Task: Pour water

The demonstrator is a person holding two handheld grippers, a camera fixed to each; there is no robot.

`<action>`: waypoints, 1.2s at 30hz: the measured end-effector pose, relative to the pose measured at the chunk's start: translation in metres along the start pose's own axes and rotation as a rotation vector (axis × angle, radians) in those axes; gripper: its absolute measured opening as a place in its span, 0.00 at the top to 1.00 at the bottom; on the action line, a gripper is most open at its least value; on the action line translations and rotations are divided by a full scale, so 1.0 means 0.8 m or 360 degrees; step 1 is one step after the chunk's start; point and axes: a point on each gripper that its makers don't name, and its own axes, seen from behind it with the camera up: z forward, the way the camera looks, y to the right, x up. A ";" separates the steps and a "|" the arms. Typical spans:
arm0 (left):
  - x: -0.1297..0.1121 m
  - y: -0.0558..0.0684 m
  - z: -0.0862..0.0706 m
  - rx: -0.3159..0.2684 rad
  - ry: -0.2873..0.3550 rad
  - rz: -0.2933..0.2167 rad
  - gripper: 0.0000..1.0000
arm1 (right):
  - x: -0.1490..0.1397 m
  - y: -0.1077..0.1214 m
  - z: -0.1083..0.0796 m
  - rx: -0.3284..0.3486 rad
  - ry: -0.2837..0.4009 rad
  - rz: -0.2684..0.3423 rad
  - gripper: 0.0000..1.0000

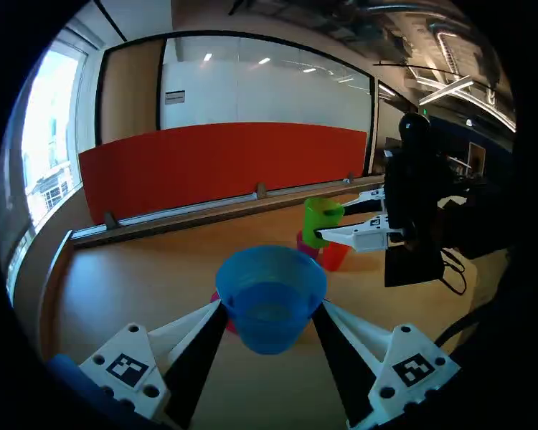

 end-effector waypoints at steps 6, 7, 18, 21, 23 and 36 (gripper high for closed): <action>0.008 0.010 -0.002 -0.0035 0.0021 0.0030 0.19 | 0.016 -0.007 -0.037 -0.0018 0.0061 0.0024 0.14; 0.009 0.012 -0.003 -0.0040 0.0023 0.0034 0.20 | 0.019 -0.008 -0.042 -0.0022 0.0073 0.0027 0.14; 0.013 0.030 -0.012 -0.0091 0.0039 0.0070 0.20 | 0.045 -0.020 -0.101 -0.0059 0.0175 0.0043 0.14; 0.014 0.034 -0.015 -0.0103 0.0043 0.0075 0.20 | 0.046 -0.022 -0.115 -0.0076 0.0182 0.0035 0.14; 0.015 0.037 -0.018 -0.0110 0.0047 0.0079 0.20 | 0.046 -0.023 -0.123 -0.0085 0.0187 0.0032 0.13; 0.019 0.058 -0.032 -0.0153 0.0076 0.0105 0.20 | 0.055 -0.030 -0.176 -0.0154 0.0265 0.0049 0.13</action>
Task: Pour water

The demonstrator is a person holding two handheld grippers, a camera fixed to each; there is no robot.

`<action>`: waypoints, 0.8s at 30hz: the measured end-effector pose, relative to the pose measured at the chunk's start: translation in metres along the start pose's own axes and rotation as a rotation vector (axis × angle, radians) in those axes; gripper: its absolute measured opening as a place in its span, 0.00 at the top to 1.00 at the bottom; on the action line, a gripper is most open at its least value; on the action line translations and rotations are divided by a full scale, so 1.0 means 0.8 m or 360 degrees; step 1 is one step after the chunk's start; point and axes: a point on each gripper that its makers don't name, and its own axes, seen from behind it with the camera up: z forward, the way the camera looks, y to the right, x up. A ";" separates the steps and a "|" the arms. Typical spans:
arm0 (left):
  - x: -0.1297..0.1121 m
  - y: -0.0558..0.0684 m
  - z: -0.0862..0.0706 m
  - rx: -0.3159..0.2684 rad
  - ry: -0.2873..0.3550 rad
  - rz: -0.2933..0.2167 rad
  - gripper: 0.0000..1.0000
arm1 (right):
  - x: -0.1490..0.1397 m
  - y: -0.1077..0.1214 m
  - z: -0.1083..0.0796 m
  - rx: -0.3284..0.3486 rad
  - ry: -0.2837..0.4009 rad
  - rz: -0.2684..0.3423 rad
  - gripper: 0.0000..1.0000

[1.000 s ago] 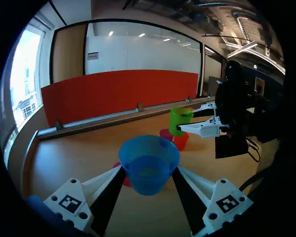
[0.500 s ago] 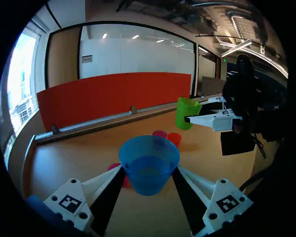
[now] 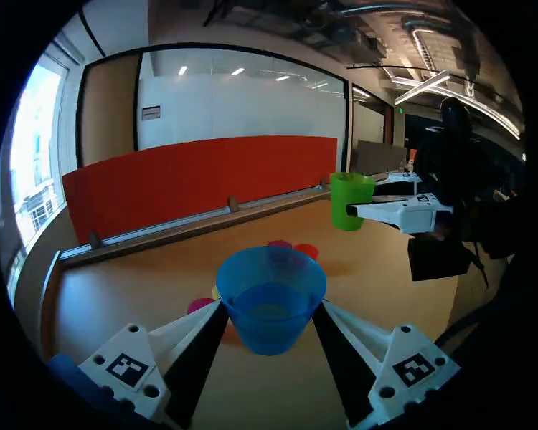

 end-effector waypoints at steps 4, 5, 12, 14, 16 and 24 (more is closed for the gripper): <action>0.001 0.004 -0.004 -0.0007 0.0006 0.0007 0.20 | 0.007 -0.002 -0.014 -0.0019 0.0028 0.0002 0.13; 0.001 0.005 -0.005 -0.0008 0.0007 0.0009 0.19 | 0.008 -0.003 -0.018 -0.0025 0.0037 0.0001 0.13; 0.001 0.012 -0.011 -0.0023 0.0013 0.0022 0.20 | 0.011 -0.008 -0.040 -0.0046 0.0062 0.0004 0.13; 0.001 0.014 -0.012 -0.0028 0.0015 0.0028 0.20 | 0.011 -0.011 -0.045 -0.0044 0.0069 0.0014 0.13; 0.002 0.015 -0.013 -0.0031 0.0016 0.0033 0.20 | 0.011 -0.012 -0.049 -0.0043 0.0078 0.0021 0.13; 0.005 0.017 -0.013 -0.0040 0.0023 0.0050 0.19 | 0.009 -0.014 -0.059 -0.0048 0.0096 0.0051 0.14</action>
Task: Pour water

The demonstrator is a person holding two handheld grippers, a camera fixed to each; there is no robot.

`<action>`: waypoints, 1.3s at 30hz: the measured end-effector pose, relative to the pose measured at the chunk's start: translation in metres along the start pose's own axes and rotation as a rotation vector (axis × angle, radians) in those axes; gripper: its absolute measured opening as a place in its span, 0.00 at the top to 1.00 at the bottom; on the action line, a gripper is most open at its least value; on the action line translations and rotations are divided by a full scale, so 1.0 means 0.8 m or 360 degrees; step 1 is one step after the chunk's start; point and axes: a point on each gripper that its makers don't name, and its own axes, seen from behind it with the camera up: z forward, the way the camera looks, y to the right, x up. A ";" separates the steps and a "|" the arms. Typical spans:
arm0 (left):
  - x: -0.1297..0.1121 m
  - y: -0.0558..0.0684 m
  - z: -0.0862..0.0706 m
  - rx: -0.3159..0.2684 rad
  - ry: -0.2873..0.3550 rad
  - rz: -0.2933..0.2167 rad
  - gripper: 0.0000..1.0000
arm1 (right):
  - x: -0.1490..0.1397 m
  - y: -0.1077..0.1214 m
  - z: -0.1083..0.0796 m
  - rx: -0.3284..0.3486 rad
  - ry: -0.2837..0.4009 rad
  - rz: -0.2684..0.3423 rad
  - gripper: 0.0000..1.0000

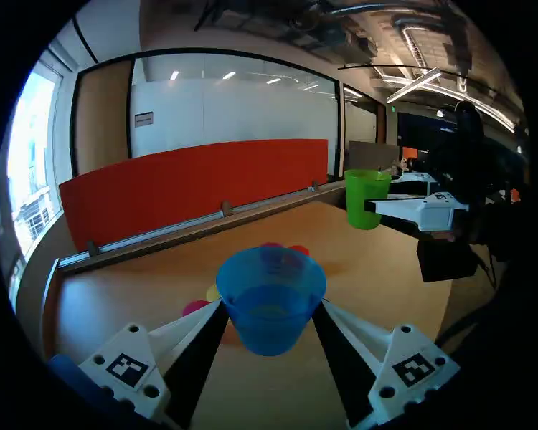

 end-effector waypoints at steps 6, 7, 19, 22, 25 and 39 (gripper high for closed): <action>0.003 -0.001 0.002 -0.0005 0.0009 0.0020 0.20 | -0.003 0.001 -0.001 0.0001 0.0003 0.0000 0.13; 0.004 -0.002 0.003 -0.0004 0.0011 0.0021 0.19 | -0.003 0.001 -0.001 0.0001 0.0003 -0.0003 0.13; 0.007 -0.007 0.016 -0.0003 0.0030 0.0008 0.19 | -0.013 0.002 0.005 0.0004 -0.0017 -0.0008 0.14; 0.007 -0.008 0.020 -0.0008 0.0030 0.0013 0.19 | -0.017 0.002 0.007 0.0013 -0.0025 -0.0011 0.13; 0.009 -0.007 0.023 -0.0017 0.0031 0.0023 0.19 | -0.022 0.000 0.009 0.0028 -0.0035 -0.0016 0.13; 0.024 -0.002 0.048 -0.0060 0.0042 0.0191 0.19 | -0.054 -0.016 0.015 0.0120 -0.0114 -0.0058 0.13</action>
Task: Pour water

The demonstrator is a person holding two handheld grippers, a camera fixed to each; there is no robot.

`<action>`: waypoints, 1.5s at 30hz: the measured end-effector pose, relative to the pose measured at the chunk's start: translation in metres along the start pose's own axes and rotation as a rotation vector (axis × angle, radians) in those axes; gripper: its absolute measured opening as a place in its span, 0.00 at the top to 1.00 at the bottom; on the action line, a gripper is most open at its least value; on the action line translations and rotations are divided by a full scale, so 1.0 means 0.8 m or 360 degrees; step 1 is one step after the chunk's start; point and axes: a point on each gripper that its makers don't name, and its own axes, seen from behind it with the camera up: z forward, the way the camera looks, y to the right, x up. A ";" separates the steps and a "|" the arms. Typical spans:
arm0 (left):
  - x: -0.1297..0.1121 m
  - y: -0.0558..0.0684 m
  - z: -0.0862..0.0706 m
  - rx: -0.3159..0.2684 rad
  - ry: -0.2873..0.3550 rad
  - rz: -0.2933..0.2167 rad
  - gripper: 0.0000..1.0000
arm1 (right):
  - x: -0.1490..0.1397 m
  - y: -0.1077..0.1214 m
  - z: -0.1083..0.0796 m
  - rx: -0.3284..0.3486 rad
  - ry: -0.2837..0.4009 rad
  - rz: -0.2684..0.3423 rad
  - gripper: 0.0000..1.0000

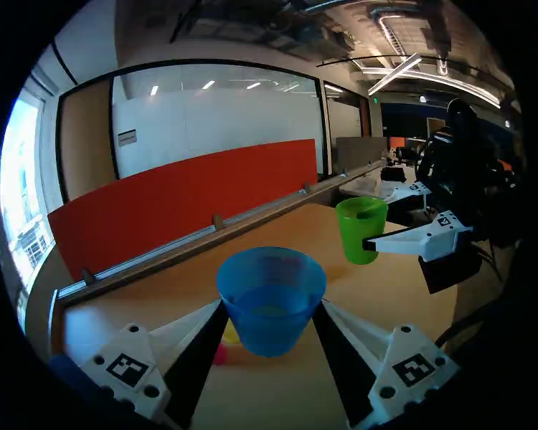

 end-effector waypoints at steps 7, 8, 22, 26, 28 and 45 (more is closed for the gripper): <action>0.013 -0.001 0.012 -0.0012 0.0004 0.0112 0.19 | -0.007 -0.005 0.003 0.0028 -0.0018 -0.0009 0.14; 0.014 -0.002 0.013 -0.0015 0.0003 0.0127 0.19 | -0.008 -0.006 0.004 0.0034 -0.0020 -0.0011 0.14; 0.037 -0.001 0.034 -0.0040 0.0019 0.0382 0.19 | -0.017 -0.014 0.008 0.0085 -0.0047 -0.0022 0.13; 0.048 -0.004 0.039 -0.0036 0.0031 0.0442 0.19 | -0.020 -0.019 0.010 0.0108 -0.0055 -0.0035 0.13; 0.053 -0.006 0.041 -0.0029 0.0037 0.0476 0.19 | -0.020 -0.021 0.010 0.0117 -0.0057 -0.0039 0.13; 0.075 0.011 0.061 -0.0035 0.0074 0.0752 0.19 | -0.021 -0.036 0.013 0.0176 -0.0064 -0.0050 0.13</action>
